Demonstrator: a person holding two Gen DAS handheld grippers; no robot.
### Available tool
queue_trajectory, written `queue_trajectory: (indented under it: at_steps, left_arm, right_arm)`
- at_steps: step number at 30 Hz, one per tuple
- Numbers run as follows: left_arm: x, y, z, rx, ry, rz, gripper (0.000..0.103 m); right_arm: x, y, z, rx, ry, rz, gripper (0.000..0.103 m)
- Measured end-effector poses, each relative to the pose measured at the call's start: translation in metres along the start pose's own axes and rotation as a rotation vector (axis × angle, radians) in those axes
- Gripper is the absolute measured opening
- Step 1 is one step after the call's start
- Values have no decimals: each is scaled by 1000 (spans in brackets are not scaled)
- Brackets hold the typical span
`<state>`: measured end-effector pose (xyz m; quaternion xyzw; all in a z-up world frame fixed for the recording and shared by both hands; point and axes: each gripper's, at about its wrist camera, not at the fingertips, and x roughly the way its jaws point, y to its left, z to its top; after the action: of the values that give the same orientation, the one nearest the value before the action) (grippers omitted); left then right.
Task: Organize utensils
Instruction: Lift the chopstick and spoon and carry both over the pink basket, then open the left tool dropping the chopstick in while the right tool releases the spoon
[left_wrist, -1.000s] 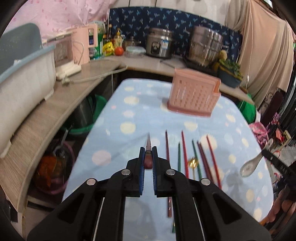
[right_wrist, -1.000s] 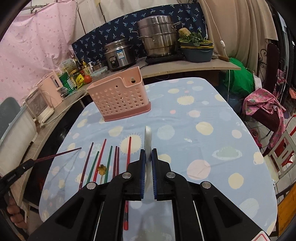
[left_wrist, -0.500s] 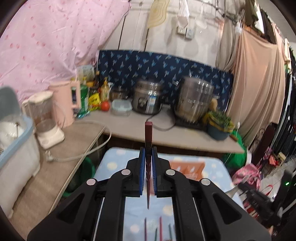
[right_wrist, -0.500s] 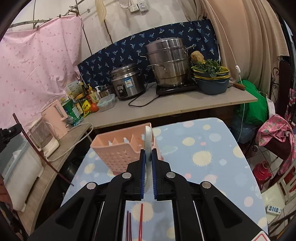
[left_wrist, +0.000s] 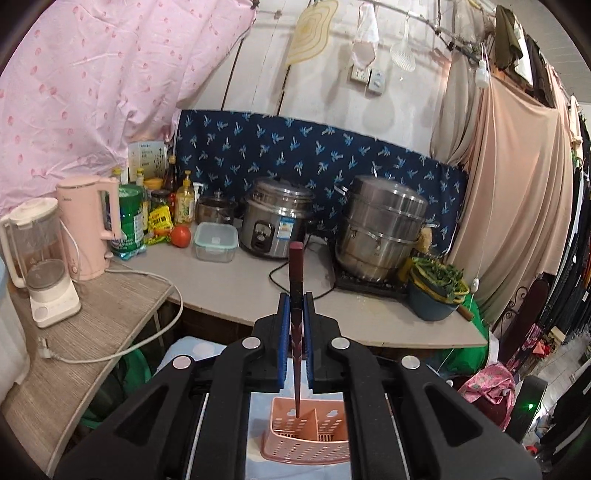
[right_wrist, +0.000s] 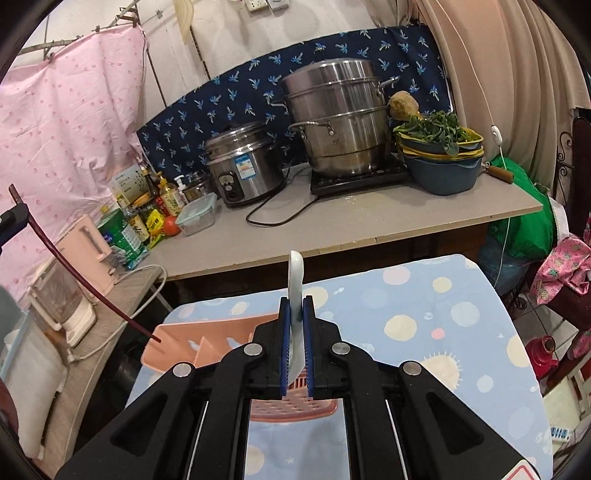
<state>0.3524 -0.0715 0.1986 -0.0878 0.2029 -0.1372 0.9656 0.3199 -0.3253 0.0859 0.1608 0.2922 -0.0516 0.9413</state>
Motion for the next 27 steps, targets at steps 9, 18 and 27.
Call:
queue_trajectory:
  at_steps: [9,18,27]
  left_arm:
    - [31,12,-31,3,70,29,7]
    - [12,18,-39,8,69,42,39]
    - [-48,21,-71,64,84,61,53]
  right_arm:
    - [33,1,-15,-39,46,-10,9]
    - [3,-1,-19,-24,15,-7,21]
    - [-70,-3,-56,-19,14,32,31]
